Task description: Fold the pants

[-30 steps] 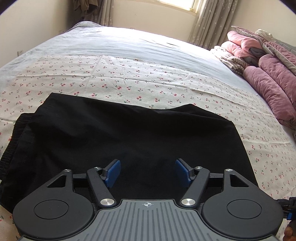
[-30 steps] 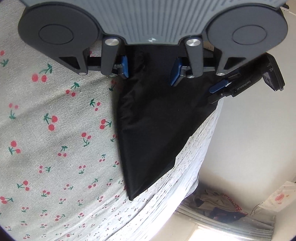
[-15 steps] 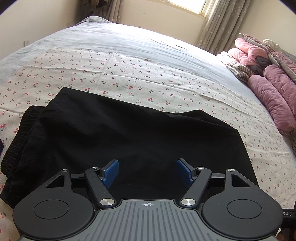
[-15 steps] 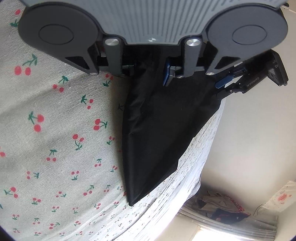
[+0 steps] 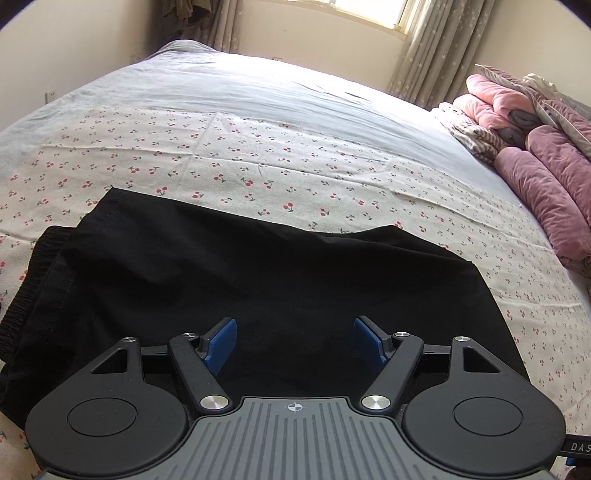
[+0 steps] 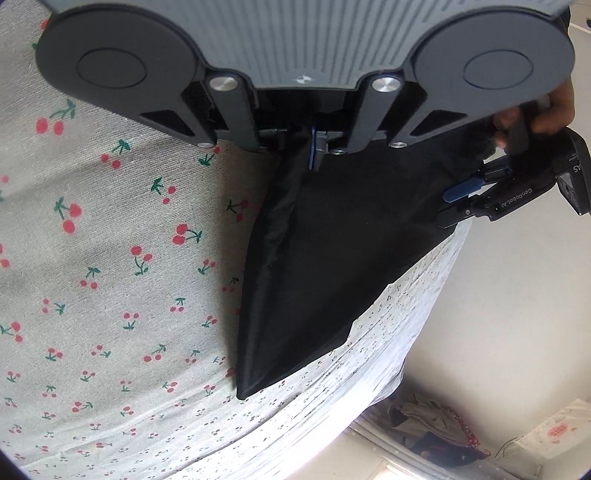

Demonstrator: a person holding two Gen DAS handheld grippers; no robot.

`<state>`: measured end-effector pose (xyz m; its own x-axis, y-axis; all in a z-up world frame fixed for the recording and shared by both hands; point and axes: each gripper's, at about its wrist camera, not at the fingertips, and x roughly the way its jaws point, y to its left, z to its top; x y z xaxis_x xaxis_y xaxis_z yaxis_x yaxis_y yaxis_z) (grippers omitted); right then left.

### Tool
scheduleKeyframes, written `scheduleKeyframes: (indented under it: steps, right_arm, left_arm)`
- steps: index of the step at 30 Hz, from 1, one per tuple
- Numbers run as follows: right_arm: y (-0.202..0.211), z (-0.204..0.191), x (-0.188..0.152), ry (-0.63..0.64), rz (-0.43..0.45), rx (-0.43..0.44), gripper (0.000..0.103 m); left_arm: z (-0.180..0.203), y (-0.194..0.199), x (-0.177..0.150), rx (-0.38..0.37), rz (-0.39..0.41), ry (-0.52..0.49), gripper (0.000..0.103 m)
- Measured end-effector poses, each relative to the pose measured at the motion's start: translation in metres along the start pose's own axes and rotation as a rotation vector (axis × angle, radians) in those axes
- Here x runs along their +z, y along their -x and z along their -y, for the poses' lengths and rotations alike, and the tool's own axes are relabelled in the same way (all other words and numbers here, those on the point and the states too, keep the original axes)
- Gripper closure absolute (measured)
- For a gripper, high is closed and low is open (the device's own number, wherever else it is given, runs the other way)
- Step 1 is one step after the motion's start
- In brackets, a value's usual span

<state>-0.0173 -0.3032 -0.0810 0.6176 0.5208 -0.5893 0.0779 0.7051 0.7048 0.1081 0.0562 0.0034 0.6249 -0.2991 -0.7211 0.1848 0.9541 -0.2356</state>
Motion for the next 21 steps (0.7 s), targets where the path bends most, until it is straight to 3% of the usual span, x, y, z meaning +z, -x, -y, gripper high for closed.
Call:
scheduleKeyframes:
  steps: [4,6,8,15,16,21]
  right_arm:
    - [0.015,-0.003,-0.003,0.001,0.021,0.042,0.103]
    - [0.016,0.004,-0.003,-0.038,0.022,0.063,0.103]
    - [0.015,0.010,-0.003,-0.081,0.008,0.061,0.097]
    - [0.018,0.026,-0.014,-0.195,-0.013,0.110,0.098]
    - [0.019,0.025,-0.016,-0.191,-0.010,0.105,0.103]
    - [0.024,-0.005,-0.023,-0.019,0.058,0.007,0.103]
  left_arm:
    - [-0.006,-0.006,-0.001,0.024,-0.011,0.022,0.029]
    - [-0.005,-0.012,-0.004,0.042,-0.023,0.011,0.029]
    - [-0.002,-0.016,-0.007,0.058,-0.033,-0.001,0.029]
    - [0.009,-0.021,-0.011,0.076,-0.039,-0.024,0.029]
    - [0.011,-0.022,-0.011,0.076,-0.043,-0.025,0.029]
    - [0.037,-0.027,-0.007,0.057,-0.049,-0.024,0.029]
